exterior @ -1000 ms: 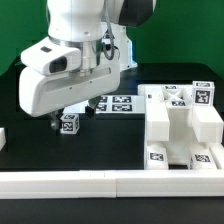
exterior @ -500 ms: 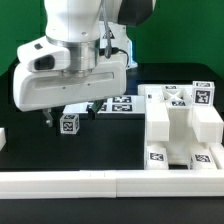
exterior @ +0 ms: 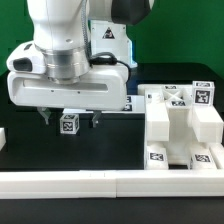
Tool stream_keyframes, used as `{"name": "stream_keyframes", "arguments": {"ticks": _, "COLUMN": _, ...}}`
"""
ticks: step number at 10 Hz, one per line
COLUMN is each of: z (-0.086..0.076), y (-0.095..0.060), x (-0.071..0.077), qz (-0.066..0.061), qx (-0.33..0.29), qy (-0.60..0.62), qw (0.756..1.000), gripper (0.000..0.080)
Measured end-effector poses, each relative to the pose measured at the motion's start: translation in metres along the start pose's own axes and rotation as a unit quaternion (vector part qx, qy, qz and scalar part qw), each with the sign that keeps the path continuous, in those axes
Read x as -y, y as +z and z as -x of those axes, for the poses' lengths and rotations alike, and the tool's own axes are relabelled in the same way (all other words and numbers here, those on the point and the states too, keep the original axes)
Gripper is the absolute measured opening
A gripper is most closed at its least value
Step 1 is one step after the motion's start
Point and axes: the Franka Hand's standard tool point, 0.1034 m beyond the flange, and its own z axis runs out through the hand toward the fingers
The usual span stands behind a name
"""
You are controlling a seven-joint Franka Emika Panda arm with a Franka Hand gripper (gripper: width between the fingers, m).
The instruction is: Assemble chair
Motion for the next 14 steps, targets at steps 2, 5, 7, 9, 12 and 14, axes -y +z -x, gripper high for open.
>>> {"name": "stream_keyframes", "arguments": {"ticks": 2, "z": 0.006, "y": -0.004, "x": -0.004, "qz": -0.007, "qx": 0.040, "qy": -0.011, "qw": 0.999, "gripper": 0.0649}}
{"name": "stream_keyframes", "arguments": {"ticks": 5, "z": 0.001, "y": -0.013, "x": -0.013, "qz": -0.024, "qx": 0.185, "qy": 0.001, "qw": 0.982, "gripper": 0.0649}}
{"name": "stream_keyframes", "arguments": {"ticks": 7, "z": -0.004, "y": -0.009, "x": -0.013, "qz": -0.024, "qx": 0.235, "qy": -0.001, "qw": 0.972, "gripper": 0.0649}}
{"name": "stream_keyframes", "arguments": {"ticks": 9, "z": 0.007, "y": -0.005, "x": -0.012, "qz": -0.029, "qx": 0.321, "qy": -0.001, "qw": 0.947, "gripper": 0.0649}}
{"name": "stream_keyframes", "arguments": {"ticks": 12, "z": -0.007, "y": 0.001, "x": -0.014, "qz": -0.026, "qx": 0.373, "qy": -0.003, "qw": 0.927, "gripper": 0.0649}}
{"name": "stream_keyframes", "arguments": {"ticks": 14, "z": -0.004, "y": 0.003, "x": -0.016, "qz": -0.027, "qx": 0.378, "qy": 0.001, "qw": 0.925, "gripper": 0.0649}}
